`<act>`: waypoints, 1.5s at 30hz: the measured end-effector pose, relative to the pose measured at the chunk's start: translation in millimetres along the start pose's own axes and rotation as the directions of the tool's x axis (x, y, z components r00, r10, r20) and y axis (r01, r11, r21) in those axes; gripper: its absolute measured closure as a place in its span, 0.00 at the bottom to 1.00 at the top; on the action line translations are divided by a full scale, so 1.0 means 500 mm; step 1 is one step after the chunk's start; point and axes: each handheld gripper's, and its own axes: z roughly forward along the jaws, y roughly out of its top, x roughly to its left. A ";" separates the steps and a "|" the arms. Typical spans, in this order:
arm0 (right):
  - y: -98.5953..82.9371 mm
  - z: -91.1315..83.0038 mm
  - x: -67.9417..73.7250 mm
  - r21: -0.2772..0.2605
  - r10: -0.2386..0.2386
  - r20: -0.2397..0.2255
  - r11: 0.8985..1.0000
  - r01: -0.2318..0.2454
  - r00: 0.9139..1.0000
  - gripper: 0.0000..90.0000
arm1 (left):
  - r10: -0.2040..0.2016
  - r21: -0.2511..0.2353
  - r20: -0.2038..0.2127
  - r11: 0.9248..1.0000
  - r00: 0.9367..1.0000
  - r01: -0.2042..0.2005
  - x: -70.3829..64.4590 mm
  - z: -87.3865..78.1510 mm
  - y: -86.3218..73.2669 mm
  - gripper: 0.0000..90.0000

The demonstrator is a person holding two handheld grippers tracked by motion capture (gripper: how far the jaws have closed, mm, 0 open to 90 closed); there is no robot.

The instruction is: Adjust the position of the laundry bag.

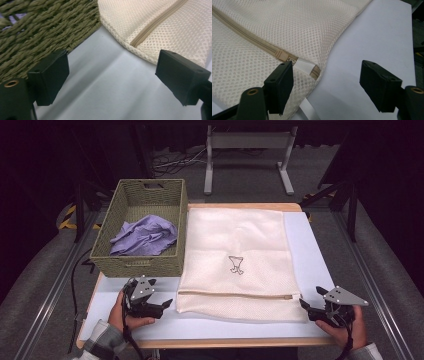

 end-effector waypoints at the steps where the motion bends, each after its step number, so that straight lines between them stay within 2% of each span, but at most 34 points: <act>1: 0.000 0.000 0.000 -0.002 0.004 -0.001 1.000 -0.004 1.000 0.31 | 0.007 0.013 0.015 1.000 1.000 -0.007 -0.003 0.002 0.001 0.16; 7: 0.005 0.003 0.003 -0.013 0.012 -0.019 1.000 -0.013 1.000 0.31 | -0.002 0.007 0.020 1.000 1.000 0.002 -0.008 -0.002 0.000 0.18; 9: 0.007 0.009 0.006 -0.005 0.003 -0.025 1.000 -0.004 1.000 0.31 | -0.002 0.011 0.038 1.000 0.999 0.002 -0.011 -0.001 0.001 0.19; 11: 0.009 0.014 0.008 0.005 -0.001 -0.028 1.000 0.001 1.000 0.37 | -0.004 0.023 0.048 1.000 0.999 0.003 -0.016 0.005 0.002 0.23; 12: 0.011 0.015 0.009 0.012 -0.007 -0.053 1.000 0.008 0.999 0.44 | -0.007 0.023 0.063 1.000 0.998 0.005 -0.018 0.007 0.003 0.25; 17: 0.014 0.023 0.020 0.034 -0.017 -0.085 0.999 0.020 0.996 0.42 | -0.006 0.037 0.082 0.999 0.997 0.003 -0.032 0.024 0.013 0.28; 18: 0.014 0.027 0.020 0.036 -0.019 -0.103 0.999 0.023 0.995 0.43 | -0.003 0.039 0.083 0.999 0.997 0.000 -0.032 0.027 0.015 0.29; 21: 0.016 0.033 0.021 0.050 -0.034 -0.101 0.998 0.039 0.994 0.48 | -0.007 0.043 0.098 0.999 0.995 0.003 -0.034 0.036 0.023 0.31; 26: 0.017 0.037 0.023 0.060 -0.022 -0.092 0.998 0.028 0.995 0.52 | -0.051 0.078 0.128 0.996 0.990 0.041 -0.032 0.049 0.026 0.31; 30: 0.014 0.041 0.020 0.077 -0.008 -0.092 0.997 0.015 0.996 0.53 | -0.053 0.091 0.140 0.995 0.989 0.041 -0.031 0.051 0.027 0.33; 34: 0.013 0.043 0.021 0.084 -0.002 -0.105 0.996 0.010 0.994 0.54 | -0.055 0.108 0.167 0.993 0.984 0.037 -0.029 0.058 0.028 0.41; 37: 0.013 0.044 0.018 0.093 0.012 -0.111 0.996 -0.002 0.994 0.55 | -0.052 0.112 0.170 0.993 0.984 0.033 -0.029 0.061 0.032 0.45; 39: 0.011 0.045 0.016 0.094 0.027 -0.112 0.995 -0.017 0.993 0.58 | -0.047 0.126 0.150 0.992 0.988 0.028 -0.030 0.062 0.036 0.51; 40: 0.011 0.044 0.015 0.085 0.026 -0.106 0.996 -0.017 0.994 0.62 | -0.042 0.132 0.148 0.991 0.988 0.022 -0.032 0.062 0.039 0.52; 43: 0.009 0.042 0.009 0.078 0.052 -0.106 0.996 -0.044 0.993 0.68 | -0.013 0.136 0.162 0.991 0.987 -0.010 -0.036 0.064 0.044 0.63; 45: 0.009 0.041 0.009 0.083 0.049 -0.103 0.996 -0.041 0.993 0.69 | 0.006 0.136 0.159 0.990 0.987 -0.028 -0.037 0.062 0.046 0.73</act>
